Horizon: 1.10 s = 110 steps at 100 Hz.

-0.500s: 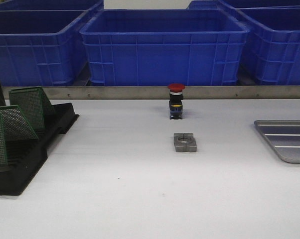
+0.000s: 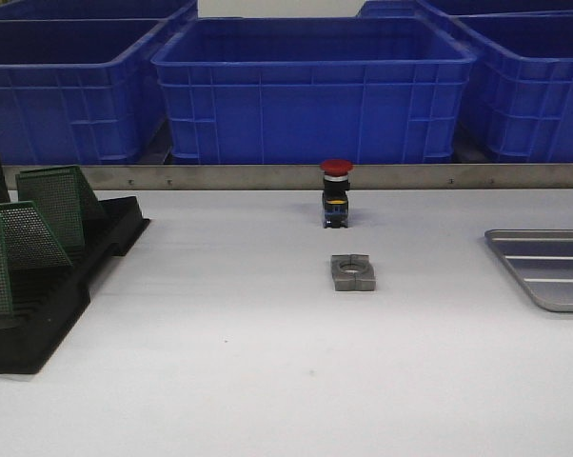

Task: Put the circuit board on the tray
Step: 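Reach the left gripper down into the black rack toward a green board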

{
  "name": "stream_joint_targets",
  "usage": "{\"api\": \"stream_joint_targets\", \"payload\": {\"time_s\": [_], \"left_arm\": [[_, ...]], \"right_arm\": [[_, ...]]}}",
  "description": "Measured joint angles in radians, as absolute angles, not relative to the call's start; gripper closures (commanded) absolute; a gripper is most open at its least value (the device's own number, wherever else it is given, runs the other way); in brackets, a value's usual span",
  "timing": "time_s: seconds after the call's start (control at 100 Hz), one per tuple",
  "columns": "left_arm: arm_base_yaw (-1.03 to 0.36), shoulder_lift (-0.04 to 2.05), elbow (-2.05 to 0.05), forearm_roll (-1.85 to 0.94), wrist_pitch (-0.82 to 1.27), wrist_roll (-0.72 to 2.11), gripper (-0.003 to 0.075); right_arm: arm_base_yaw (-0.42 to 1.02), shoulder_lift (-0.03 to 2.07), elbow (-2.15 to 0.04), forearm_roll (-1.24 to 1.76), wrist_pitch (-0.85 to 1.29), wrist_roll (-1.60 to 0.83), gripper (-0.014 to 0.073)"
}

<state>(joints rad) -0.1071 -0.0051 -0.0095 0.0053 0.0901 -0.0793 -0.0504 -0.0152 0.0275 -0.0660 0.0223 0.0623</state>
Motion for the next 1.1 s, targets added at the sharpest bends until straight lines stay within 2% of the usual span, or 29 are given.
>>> {"api": "stream_joint_targets", "payload": {"time_s": [0.29,0.68,0.77,0.9,0.95,1.0,1.1], "left_arm": [[-0.107,0.031,-0.21,0.007,0.324,-0.079,0.0741],[-0.107,0.495,-0.461,0.007,0.589,-0.079,0.0732],[-0.107,0.603,-0.509,0.007,0.596,-0.058,0.0645],[-0.107,0.733,-0.588,0.007,0.61,0.0,0.0405],[-0.107,0.775,-0.619,0.007,0.628,0.029,0.0341],[-0.107,0.815,-0.65,0.007,0.651,0.078,0.0313],[-0.107,0.892,-0.699,0.0,0.695,0.251,0.0326]], "right_arm": [[-0.05,-0.015,0.028,-0.066,0.022,0.062,0.0655],[-0.05,-0.015,0.028,-0.066,0.022,0.062,0.0655],[-0.05,-0.015,0.028,-0.066,0.022,0.062,0.0655],[-0.05,-0.015,0.028,-0.066,0.022,0.062,0.0655],[-0.05,-0.015,0.028,-0.066,0.022,0.062,0.0655],[-0.05,-0.015,0.028,-0.066,0.022,0.062,0.0655],[-0.05,-0.015,0.028,-0.066,0.022,0.062,0.0655]]}}
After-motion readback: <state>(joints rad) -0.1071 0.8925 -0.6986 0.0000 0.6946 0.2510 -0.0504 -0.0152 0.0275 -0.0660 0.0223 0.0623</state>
